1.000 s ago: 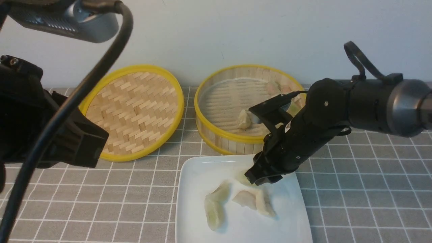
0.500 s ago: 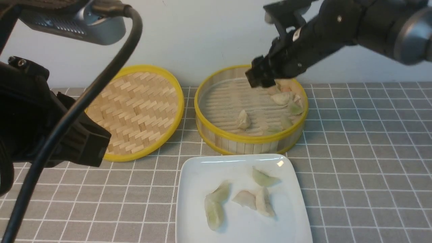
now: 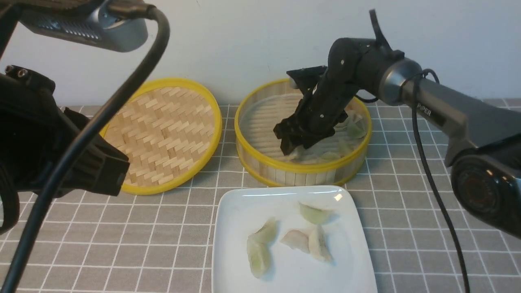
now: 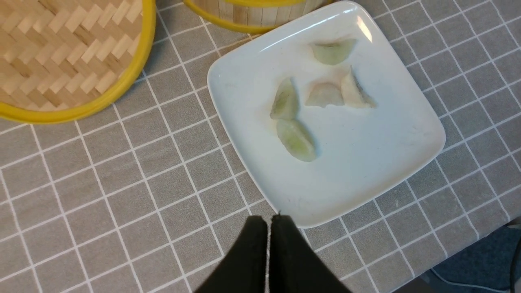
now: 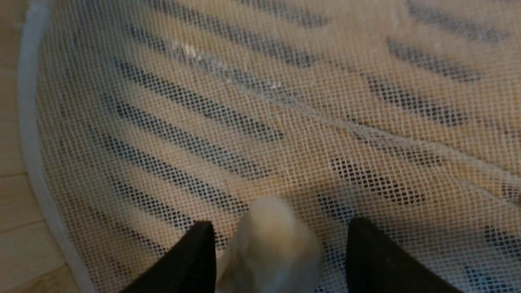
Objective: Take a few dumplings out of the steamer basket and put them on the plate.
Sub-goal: Use the right arm to grab a dumpling from inside the steamer, then use the right arm to put the dumpling into the plate
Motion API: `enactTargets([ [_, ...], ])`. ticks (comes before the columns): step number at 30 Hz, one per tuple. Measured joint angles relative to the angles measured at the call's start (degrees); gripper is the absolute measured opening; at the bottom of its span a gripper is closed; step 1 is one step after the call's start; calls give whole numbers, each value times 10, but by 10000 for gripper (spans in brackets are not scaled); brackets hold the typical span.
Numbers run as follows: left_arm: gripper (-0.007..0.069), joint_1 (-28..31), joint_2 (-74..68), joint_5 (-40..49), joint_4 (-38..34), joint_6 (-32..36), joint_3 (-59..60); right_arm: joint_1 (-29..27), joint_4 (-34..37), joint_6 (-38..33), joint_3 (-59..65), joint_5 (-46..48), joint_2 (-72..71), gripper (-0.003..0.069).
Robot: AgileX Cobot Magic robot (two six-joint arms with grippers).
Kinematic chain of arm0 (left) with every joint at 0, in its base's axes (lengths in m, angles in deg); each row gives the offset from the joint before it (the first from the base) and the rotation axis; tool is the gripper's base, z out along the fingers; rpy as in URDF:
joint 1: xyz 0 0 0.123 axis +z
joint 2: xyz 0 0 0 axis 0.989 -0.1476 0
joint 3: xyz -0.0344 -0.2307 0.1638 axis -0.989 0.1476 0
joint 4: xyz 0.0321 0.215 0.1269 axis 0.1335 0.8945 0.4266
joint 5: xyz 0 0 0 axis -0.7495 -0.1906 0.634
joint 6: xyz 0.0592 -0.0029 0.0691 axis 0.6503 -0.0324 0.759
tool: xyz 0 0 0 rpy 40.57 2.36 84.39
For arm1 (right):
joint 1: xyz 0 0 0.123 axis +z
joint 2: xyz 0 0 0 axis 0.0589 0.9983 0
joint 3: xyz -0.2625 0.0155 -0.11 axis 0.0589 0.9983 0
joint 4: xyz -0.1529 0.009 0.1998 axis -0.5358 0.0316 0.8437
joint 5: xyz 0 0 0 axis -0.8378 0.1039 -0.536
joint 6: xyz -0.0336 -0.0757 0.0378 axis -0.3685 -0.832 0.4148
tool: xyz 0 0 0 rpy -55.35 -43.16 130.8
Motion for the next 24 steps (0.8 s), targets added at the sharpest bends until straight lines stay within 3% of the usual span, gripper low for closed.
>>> enactTargets([
  [3, -5, 0, 0, 0, 4, -2, 0, 0, 1, 0, -4, 13, 0, 243],
  [5, -5, 0, 0, 0, 13, -2, 0, -1, -4, 5, -17, 24, 0, 215],
  [10, -5, 0, 0, 0, 38, -3, 0, -16, -6, 16, -60, 37, -13, 223],
  [14, -5, 0, 0, 0, 49, -3, 0, -35, 1, 26, -46, 36, -103, 223],
  [18, -5, 0, 0, 0, 50, -3, 0, -30, 8, 18, 54, 34, -223, 223],
  [24, -5, 0, 0, 0, 51, -2, 0, 48, 42, -25, 341, 21, -397, 223],
])
